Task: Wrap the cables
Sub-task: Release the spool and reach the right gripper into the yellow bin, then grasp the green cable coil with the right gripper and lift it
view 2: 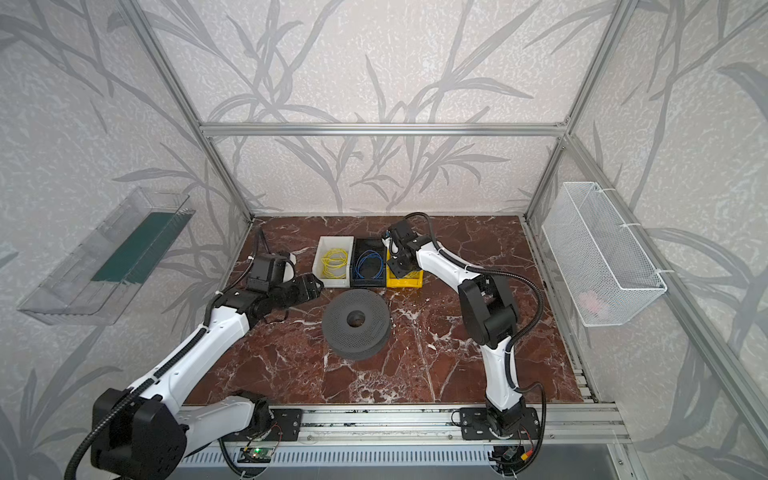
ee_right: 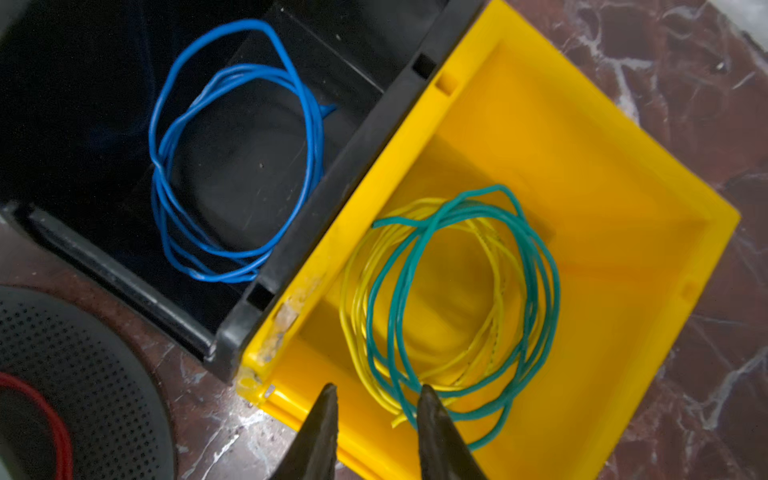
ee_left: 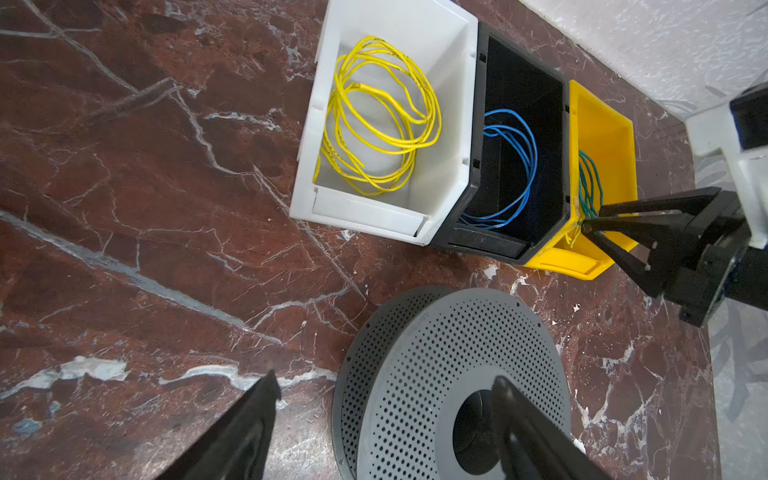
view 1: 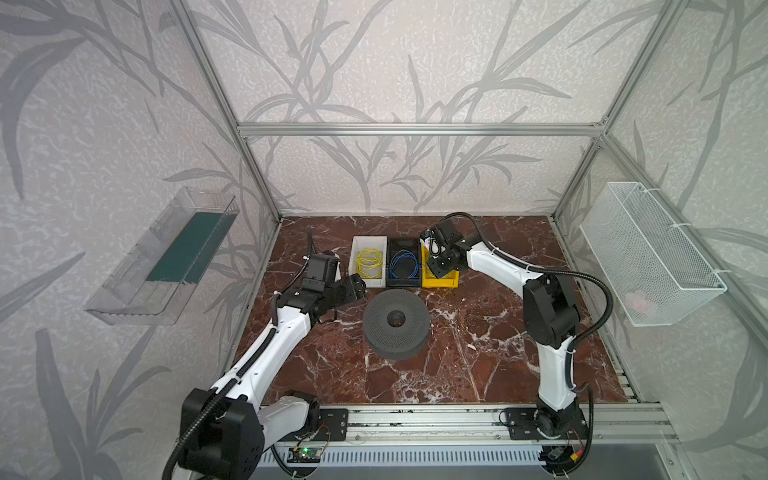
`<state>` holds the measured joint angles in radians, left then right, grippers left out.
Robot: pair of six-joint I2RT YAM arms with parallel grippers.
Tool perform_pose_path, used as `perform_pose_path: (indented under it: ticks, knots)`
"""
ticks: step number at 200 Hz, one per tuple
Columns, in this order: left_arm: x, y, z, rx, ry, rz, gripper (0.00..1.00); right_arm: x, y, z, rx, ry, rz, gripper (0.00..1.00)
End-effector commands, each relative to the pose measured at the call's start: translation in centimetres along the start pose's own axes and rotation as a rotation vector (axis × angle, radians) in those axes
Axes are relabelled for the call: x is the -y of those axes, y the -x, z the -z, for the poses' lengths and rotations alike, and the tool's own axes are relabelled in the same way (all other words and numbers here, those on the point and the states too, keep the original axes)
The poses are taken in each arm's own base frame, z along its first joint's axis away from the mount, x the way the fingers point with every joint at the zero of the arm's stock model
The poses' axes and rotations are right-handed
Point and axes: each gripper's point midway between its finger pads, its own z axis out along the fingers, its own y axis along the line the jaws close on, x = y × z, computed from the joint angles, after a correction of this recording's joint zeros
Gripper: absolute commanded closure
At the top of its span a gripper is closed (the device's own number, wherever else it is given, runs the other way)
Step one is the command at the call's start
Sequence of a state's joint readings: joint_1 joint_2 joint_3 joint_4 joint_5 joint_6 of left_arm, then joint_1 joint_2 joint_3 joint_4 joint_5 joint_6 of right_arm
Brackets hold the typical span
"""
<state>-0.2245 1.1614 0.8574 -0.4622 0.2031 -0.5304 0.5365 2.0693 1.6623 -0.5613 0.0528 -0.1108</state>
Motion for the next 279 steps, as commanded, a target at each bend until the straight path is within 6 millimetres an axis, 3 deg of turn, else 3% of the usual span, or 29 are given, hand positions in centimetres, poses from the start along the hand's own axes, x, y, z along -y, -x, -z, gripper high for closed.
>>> perform_pose_path:
  ticks: [1,104,132,186,200,238,279]
  knots:
    - [0.2,0.8,0.3,0.017,0.006,-0.013,0.18,1.2,1.0,-0.6,0.016,-0.059,0.027,0.68]
    - [-0.1,0.8,0.2,0.017,0.021,-0.006,0.18,1.4,1.3,-2.9,-0.009,-0.043,0.033,0.70]
    - [-0.1,0.9,0.4,0.024,0.022,-0.009,0.18,1.3,1.6,-2.3,0.006,-0.041,0.029,0.73]
    - [-0.1,0.9,0.3,0.023,0.020,0.002,0.18,0.7,1.6,-1.6,-0.003,-0.056,0.067,0.91]
    - [-0.1,0.9,0.3,0.023,0.018,0.003,0.18,0.7,1.8,-1.2,0.006,-0.066,0.067,1.00]
    - [-0.2,0.9,0.7,0.033,0.023,0.005,0.18,1.4,3.1,1.3,0.055,-0.106,0.050,1.00]
    - [0.1,1.1,1.0,0.044,0.012,0.014,0.18,2.2,4.5,5.4,0.124,-0.149,0.028,1.00]
